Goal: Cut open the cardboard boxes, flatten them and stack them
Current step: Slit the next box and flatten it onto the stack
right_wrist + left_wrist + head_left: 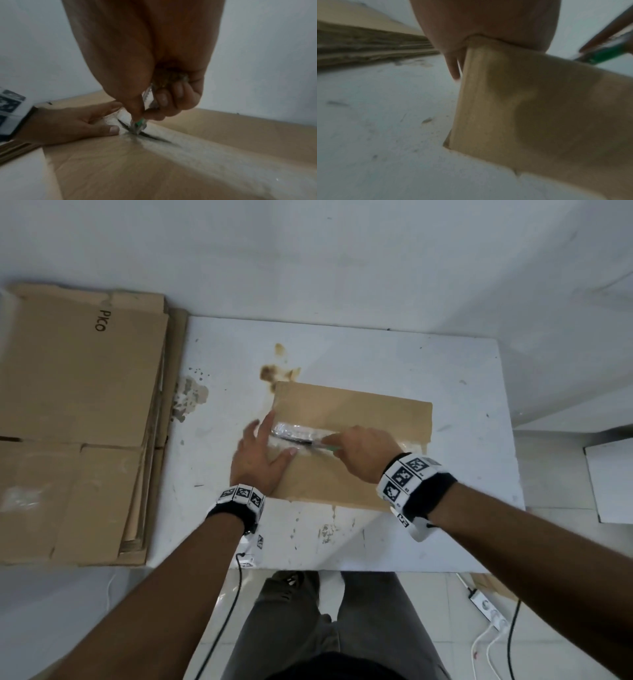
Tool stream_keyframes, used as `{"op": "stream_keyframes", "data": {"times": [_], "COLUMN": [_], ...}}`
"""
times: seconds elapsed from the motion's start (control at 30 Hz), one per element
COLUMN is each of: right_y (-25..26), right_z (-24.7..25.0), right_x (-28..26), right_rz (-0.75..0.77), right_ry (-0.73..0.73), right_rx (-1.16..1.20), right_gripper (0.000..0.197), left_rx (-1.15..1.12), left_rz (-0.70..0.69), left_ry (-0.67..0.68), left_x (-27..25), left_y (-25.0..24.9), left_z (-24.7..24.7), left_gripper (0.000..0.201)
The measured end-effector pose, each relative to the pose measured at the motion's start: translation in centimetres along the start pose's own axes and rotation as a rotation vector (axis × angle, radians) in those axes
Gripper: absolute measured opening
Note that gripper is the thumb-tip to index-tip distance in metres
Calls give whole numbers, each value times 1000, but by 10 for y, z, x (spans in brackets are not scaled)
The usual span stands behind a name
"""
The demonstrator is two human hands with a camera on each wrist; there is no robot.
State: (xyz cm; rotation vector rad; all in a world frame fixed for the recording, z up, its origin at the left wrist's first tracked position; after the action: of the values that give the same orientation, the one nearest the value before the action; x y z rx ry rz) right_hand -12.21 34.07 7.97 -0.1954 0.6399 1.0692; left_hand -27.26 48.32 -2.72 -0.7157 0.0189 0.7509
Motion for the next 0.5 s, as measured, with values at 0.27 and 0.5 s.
{"op": "stream_keyframes", "data": {"times": [0.27, 0.5], "right_y": [-31, -72], "right_z": [3, -26], "right_x": [-11, -39], "right_rz": [14, 42], "right_ry": [7, 5], "right_rx": [-1, 27], "right_gripper": [33, 37], "left_rx": [264, 297], "left_rz": [-279, -161], "left_ry": [-66, -87], "left_x": [-22, -22], "left_y": [-47, -92], "left_z": [-28, -47], "left_gripper": [45, 30]}}
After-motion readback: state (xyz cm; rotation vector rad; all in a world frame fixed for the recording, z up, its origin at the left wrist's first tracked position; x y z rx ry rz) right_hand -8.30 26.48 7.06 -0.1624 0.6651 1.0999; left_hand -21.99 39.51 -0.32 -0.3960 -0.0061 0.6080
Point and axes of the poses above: each hand's wrist, its own x-axis towards the middle knuckle, its own z-axis out of the back of the hand, y = z × x, the point moved 4 cm from there along x, towards the middle knuckle, and after that the axes turned 8 degrees about y, right-handed, at the moved point
